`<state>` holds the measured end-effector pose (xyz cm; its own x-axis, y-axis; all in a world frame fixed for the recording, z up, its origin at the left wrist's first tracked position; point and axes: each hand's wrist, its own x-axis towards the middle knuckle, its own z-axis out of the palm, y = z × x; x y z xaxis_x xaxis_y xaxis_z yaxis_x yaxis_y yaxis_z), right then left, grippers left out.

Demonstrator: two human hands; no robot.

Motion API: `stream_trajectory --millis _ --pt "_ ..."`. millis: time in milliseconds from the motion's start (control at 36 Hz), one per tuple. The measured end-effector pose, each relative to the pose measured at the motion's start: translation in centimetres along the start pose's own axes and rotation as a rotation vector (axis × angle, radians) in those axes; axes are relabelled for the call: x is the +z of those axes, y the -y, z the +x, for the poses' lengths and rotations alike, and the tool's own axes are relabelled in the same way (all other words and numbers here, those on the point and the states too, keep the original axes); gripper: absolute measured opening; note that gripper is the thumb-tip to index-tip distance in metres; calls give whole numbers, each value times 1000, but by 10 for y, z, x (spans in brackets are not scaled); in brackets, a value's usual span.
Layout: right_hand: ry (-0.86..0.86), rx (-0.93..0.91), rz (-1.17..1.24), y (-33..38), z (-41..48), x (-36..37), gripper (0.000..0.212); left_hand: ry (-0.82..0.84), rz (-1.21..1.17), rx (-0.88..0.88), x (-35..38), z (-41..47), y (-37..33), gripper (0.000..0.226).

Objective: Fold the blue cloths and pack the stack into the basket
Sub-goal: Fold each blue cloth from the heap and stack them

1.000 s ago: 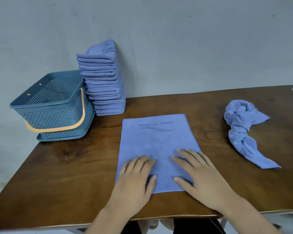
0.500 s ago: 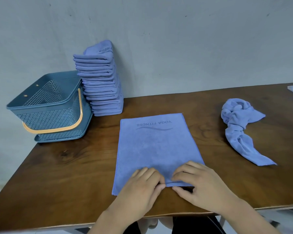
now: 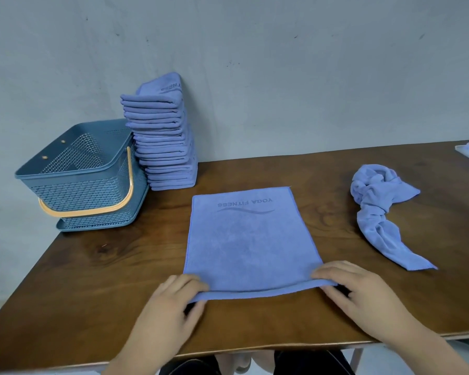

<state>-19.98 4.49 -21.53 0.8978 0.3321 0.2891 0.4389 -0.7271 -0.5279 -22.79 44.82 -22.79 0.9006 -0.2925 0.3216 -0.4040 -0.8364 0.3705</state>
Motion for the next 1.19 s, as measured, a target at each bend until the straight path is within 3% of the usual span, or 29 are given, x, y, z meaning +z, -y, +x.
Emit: stream_trajectory --millis 250,333,556,722,944,1056,1111,1194 --pt "-24 278 354 15 1 -14 18 -23 -359 -261 -27 -9 2 25" --pt "1 299 406 18 1 -17 18 -10 -394 -284 -30 -9 0 29" --pt "-38 262 609 13 17 -18 11 -32 -596 -302 -39 13 -3 10" --pt "-140 238 720 15 75 -17 14 -149 -804 -293 -46 70 0 25" --pt "-236 368 784 -5 188 -9 16 -101 -1091 -614 -39 175 33 23" --pt "-224 530 711 -23 227 14 15 -107 -962 -798 -21 212 56 23" --pt "-226 574 612 -31 230 24 25 -144 -857 -853 -7 216 66 31" --pt "-219 571 529 -39 220 30 31 -200 -747 -786 5 207 62 29"
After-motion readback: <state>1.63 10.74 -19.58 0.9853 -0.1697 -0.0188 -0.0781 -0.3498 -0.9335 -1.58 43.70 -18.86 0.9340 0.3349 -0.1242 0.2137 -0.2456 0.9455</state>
